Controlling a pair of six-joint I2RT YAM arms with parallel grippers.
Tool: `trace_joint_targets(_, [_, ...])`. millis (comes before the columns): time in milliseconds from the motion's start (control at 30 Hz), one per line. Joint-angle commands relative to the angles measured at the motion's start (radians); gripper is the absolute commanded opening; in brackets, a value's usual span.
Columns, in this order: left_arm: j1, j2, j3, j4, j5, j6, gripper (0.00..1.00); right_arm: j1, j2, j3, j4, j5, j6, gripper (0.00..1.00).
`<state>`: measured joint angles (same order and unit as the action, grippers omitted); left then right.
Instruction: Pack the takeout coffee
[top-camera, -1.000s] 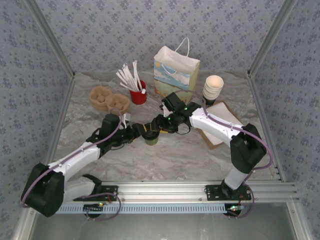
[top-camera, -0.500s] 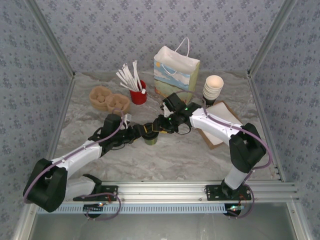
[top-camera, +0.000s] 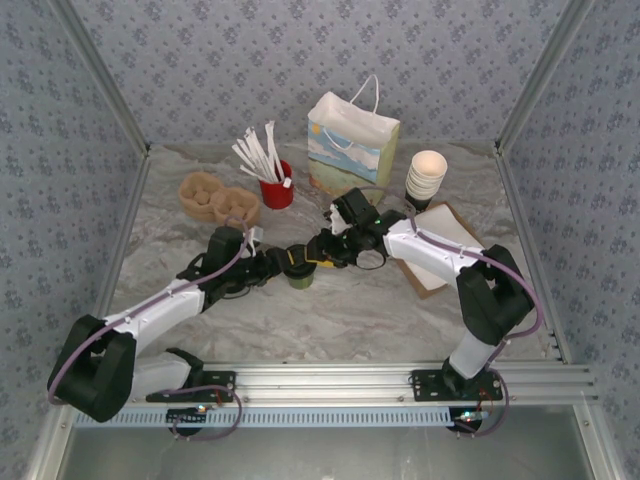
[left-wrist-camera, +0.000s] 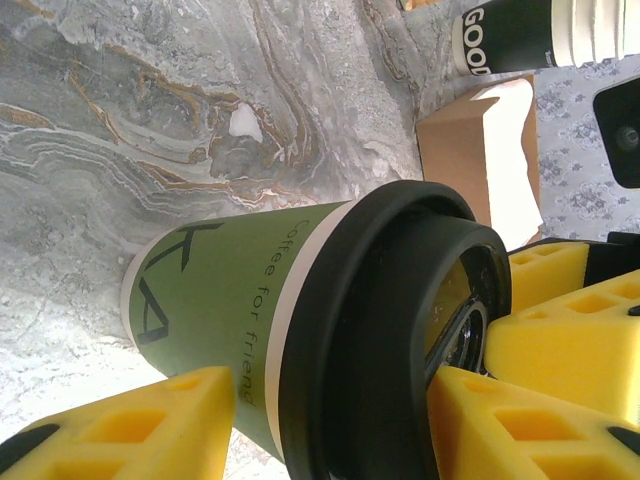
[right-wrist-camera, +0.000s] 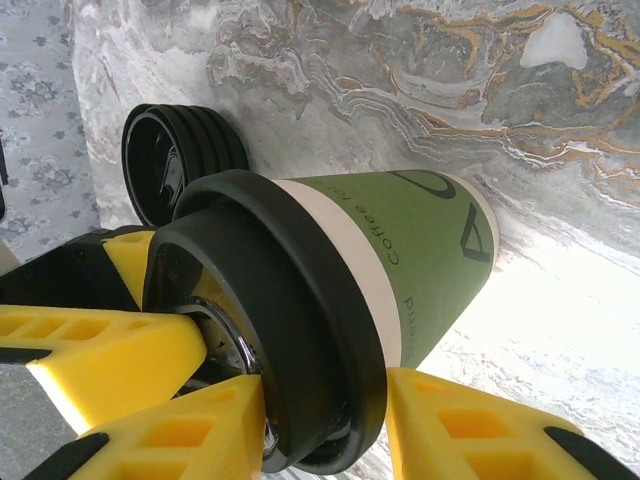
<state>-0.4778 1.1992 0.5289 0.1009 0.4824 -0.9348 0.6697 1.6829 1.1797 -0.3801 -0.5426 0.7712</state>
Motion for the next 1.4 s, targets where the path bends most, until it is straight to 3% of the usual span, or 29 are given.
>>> trace_joint_targets(0, [-0.001,0.018,0.021,-0.024,-0.002,0.024,0.54,-0.01,0.042,-0.057,-0.019,0.035,0.036,0.38])
trace_joint_targets(300, [-0.001,0.017,0.035,-0.036,0.001,0.031,0.54,-0.013,0.023,-0.01,-0.073,0.054,0.002,0.39])
trace_joint_targets(500, [0.004,0.002,0.072,-0.068,0.005,0.047,0.54,-0.012,-0.004,0.094,-0.148,0.092,-0.082,0.55])
trace_joint_targets(633, [0.007,0.009,0.07,-0.064,0.01,0.049,0.54,-0.026,-0.008,0.112,-0.154,0.091,-0.094,0.59])
trace_joint_targets(800, [0.007,0.011,0.068,-0.057,0.013,0.048,0.54,-0.053,0.001,0.103,-0.136,0.091,-0.09,0.57])
trace_joint_targets(1067, [0.007,0.026,0.073,-0.053,0.022,0.053,0.54,-0.078,0.049,0.111,-0.098,0.055,-0.092,0.44])
trace_joint_targets(1367, [0.008,0.038,0.074,-0.056,0.022,0.057,0.54,-0.067,0.064,0.088,-0.07,0.013,-0.109,0.43])
